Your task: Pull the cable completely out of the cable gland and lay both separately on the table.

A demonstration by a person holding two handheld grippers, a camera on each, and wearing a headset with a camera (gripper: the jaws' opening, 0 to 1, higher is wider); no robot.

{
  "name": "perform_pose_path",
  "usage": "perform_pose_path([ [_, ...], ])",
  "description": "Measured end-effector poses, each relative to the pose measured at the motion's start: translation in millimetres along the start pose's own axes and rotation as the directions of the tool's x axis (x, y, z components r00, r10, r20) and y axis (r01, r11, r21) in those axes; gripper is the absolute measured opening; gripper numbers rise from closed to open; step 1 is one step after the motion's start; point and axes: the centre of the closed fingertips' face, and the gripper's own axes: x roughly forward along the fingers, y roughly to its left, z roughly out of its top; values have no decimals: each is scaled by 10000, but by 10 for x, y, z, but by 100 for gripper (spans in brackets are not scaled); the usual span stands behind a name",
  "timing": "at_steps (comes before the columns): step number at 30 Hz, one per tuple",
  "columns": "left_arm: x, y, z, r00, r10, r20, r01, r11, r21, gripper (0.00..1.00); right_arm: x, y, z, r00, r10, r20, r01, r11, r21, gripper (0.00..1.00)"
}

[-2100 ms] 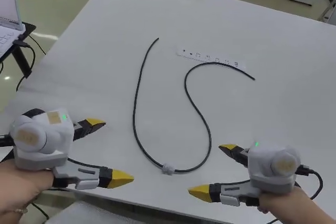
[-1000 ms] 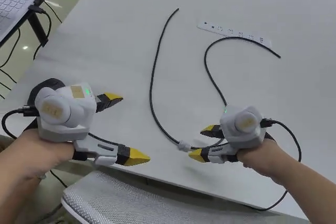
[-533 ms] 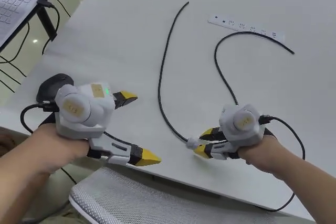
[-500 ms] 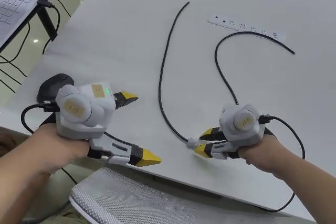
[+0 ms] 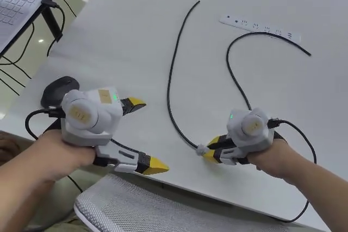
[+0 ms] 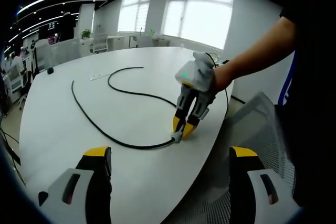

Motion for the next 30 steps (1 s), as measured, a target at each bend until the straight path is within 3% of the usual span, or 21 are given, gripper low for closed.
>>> perform_pose_path([
  [5,29,-7,6,10000,-70,2,70,10000,-14,91,-13,-3,0,9997,-193,-146,186,9986,-500,7],
  [13,47,-48,70,9997,-121,189,123,9999,-112,91,-128,59,127,9996,-265,128,270,9988,-417,7],
  [17,50,-115,139,9991,-257,325,255,9997,65,90,-234,117,208,9991,-327,287,337,9987,-369,7],
  [20,82,-157,153,9989,-404,244,402,9992,86,89,-322,167,285,9985,-298,457,311,9991,-287,6],
  [24,129,-213,157,9980,-620,-93,624,9961,616,85,-453,215,385,9972,-368,655,388,9988,-286,6],
  [30,219,-274,296,9964,-848,-7,846,9927,866,83,-662,291,569,9950,-484,877,526,9975,-463,6],
])
